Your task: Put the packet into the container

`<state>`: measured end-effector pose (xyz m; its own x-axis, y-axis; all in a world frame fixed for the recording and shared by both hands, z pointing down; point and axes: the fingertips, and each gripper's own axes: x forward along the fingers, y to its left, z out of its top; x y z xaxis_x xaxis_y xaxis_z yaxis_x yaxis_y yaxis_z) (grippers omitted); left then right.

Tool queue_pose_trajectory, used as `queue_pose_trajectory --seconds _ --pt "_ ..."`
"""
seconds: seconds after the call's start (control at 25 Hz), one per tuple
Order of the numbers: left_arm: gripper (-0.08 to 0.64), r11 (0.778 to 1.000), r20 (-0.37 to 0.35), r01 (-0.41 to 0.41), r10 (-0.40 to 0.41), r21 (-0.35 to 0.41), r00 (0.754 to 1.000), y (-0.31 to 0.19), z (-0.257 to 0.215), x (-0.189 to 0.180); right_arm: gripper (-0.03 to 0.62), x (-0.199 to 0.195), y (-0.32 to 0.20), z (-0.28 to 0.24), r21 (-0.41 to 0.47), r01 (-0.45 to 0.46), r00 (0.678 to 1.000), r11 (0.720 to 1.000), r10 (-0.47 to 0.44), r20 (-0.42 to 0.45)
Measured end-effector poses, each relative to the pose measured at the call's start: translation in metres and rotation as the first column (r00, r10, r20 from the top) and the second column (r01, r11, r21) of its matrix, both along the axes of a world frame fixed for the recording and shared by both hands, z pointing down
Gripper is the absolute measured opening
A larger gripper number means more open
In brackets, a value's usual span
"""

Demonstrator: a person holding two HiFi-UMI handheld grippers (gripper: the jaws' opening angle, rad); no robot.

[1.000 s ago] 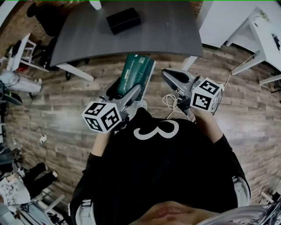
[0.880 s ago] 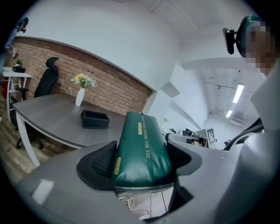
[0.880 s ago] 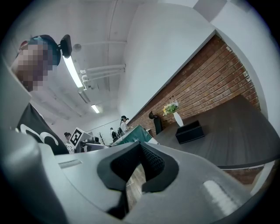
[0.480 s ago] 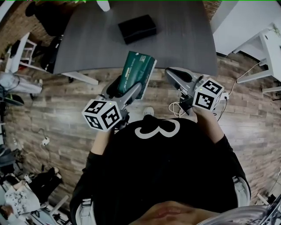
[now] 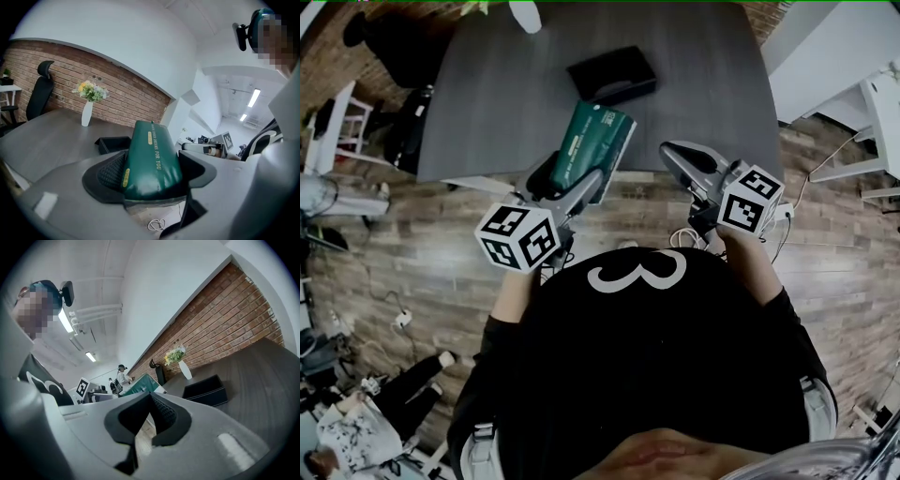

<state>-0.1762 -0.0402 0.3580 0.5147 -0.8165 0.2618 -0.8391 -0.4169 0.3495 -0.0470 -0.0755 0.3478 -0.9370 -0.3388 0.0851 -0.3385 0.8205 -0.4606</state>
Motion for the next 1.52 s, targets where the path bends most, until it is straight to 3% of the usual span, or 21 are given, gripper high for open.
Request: queue_pose_trajectory --seconds 0.24,0.64,0.84,1.12,1.52 --pt "0.376 0.998 0.049 -0.06 0.058 0.032 0.997 -0.047 -0.005 -0.029 0.002 -0.021 -0.035 0.0 -0.017 -0.035 0.999 0.999 0.035 -0.013" --pt "0.376 0.984 0.123 -0.159 0.149 0.08 0.981 -0.102 -0.015 -0.019 0.002 -0.008 -0.081 0.013 -0.054 -0.046 0.999 0.997 0.046 -0.003" --pt "0.376 0.976 0.202 -0.193 0.169 0.102 0.965 -0.145 -0.021 -0.022 0.002 -0.008 -0.12 0.016 -0.076 -0.041 0.999 0.996 0.041 -0.003" --pt "0.376 0.961 0.285 -0.269 0.238 0.071 0.928 -0.199 -0.007 -0.018 0.002 0.001 -0.164 0.029 -0.111 -0.048 0.999 0.993 0.048 0.0" --pt "0.376 0.908 0.376 -0.419 0.391 -0.007 0.84 -0.255 0.029 -0.007 0.002 0.006 -0.207 0.056 -0.174 -0.068 0.998 0.983 0.066 -0.018"
